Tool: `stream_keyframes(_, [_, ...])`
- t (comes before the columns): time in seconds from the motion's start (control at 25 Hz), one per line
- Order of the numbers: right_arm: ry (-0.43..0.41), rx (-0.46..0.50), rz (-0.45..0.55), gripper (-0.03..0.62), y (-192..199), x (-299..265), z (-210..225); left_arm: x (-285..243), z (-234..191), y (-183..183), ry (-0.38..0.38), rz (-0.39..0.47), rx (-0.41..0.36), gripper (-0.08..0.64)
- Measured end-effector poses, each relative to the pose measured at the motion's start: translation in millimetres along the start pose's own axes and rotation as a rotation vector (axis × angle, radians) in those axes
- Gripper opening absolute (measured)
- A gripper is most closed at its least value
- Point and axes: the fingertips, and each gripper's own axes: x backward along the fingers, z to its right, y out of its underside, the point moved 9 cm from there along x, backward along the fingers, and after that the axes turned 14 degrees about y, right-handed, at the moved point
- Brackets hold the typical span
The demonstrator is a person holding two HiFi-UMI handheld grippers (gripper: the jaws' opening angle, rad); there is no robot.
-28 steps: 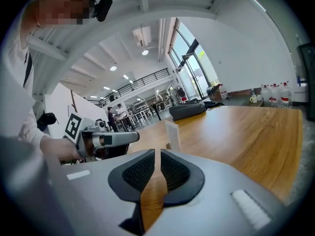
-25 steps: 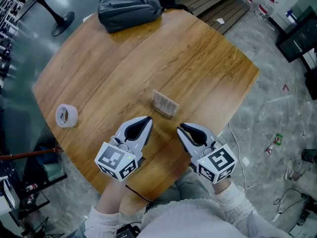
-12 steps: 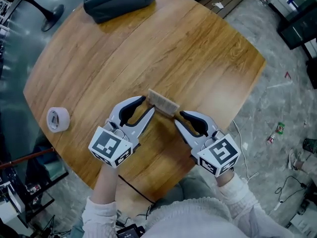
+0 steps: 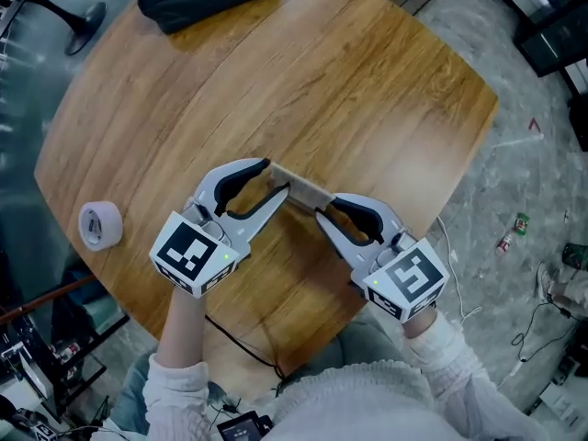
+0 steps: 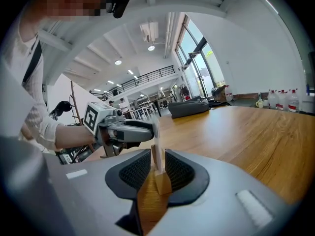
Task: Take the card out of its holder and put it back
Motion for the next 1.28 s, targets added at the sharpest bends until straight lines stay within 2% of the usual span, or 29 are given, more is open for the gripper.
stream_keyframes(0.24, [0.015,0.001,0.013,0.051,-2,-3,-1,0,-3,0,0.047,0.014,0.004,0.162])
stream_keyframes(0.4, [0.033,-0.004,0.017,0.023,-2,-4,-2,-1,-1,1,0.075,0.011,-0.016,0.114])
stream_keyframes(0.72, [0.068,0.049,0.014,0.018,-4,-2,-6,0,-1,0,0.083,0.009,-0.037,0.106])
stream_keyframes(1.28, [0.092,0.050,0.085,0.019,-27,11,-12,11,8,-27,0.048,0.053,-0.084,0.101])
